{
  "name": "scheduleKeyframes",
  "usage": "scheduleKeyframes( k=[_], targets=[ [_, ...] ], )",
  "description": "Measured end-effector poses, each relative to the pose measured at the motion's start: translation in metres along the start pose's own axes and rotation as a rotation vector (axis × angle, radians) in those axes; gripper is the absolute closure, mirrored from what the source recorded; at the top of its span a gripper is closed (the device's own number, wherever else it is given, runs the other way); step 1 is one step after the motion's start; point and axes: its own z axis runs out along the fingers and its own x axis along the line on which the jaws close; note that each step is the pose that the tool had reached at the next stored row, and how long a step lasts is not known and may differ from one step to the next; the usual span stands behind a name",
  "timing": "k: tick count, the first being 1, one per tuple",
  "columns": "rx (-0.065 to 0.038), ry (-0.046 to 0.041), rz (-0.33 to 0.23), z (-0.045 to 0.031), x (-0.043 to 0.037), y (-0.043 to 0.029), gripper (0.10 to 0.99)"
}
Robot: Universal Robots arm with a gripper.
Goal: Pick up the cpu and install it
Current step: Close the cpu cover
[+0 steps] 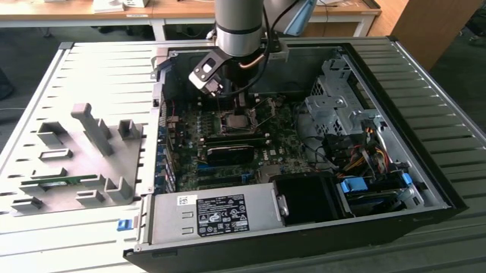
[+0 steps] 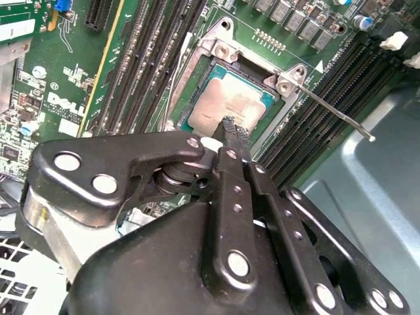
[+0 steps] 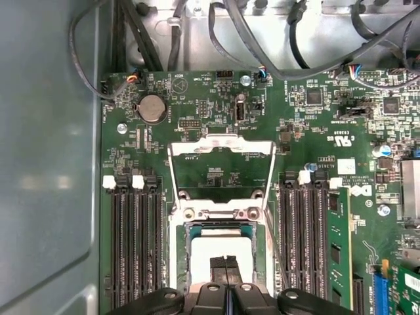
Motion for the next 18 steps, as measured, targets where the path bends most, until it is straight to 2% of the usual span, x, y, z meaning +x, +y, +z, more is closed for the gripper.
scheduleKeyframes(
  k=[18],
  targets=[
    [0.006,-0.0001,0.000,-0.0135,0.0003,0.0007,0.965]
  ],
)
